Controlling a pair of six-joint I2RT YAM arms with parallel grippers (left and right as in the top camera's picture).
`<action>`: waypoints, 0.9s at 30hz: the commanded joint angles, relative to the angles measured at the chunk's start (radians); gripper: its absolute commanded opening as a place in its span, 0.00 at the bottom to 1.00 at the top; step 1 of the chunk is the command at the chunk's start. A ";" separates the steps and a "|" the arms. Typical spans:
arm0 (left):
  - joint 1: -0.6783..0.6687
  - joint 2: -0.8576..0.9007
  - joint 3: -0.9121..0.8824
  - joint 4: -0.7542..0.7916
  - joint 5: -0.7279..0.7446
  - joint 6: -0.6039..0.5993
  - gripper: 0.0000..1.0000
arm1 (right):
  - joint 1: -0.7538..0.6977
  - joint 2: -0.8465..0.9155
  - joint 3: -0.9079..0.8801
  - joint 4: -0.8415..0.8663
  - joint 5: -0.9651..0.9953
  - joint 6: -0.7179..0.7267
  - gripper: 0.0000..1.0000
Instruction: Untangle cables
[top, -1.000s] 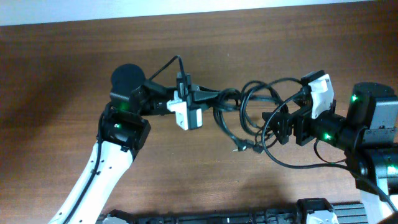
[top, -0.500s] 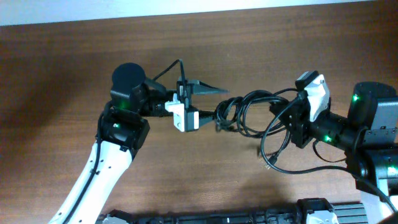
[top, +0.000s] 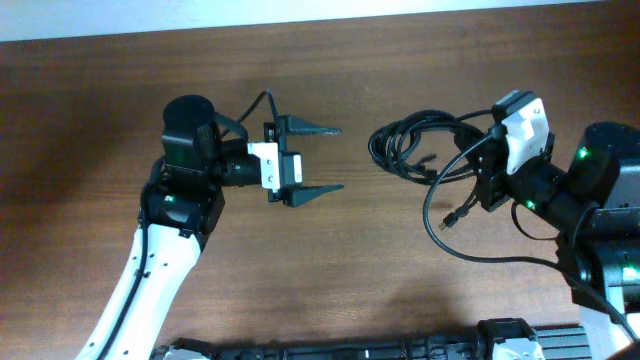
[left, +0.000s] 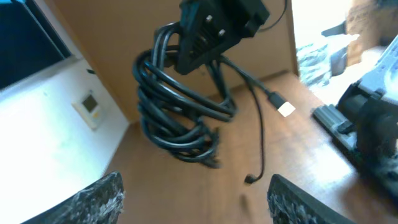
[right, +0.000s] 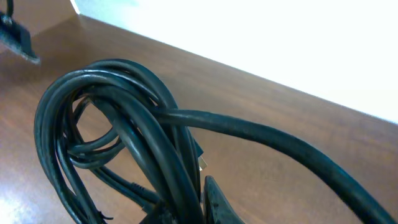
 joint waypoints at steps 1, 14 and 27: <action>0.004 -0.010 0.007 0.000 0.045 -0.231 0.72 | -0.006 -0.006 0.014 0.040 -0.054 0.003 0.04; 0.001 -0.010 0.007 0.388 0.124 -0.426 0.89 | -0.006 -0.006 0.014 0.052 -0.346 -0.176 0.04; -0.048 0.002 0.007 0.309 0.164 -0.424 0.74 | -0.006 -0.006 0.014 0.127 -0.428 -0.175 0.04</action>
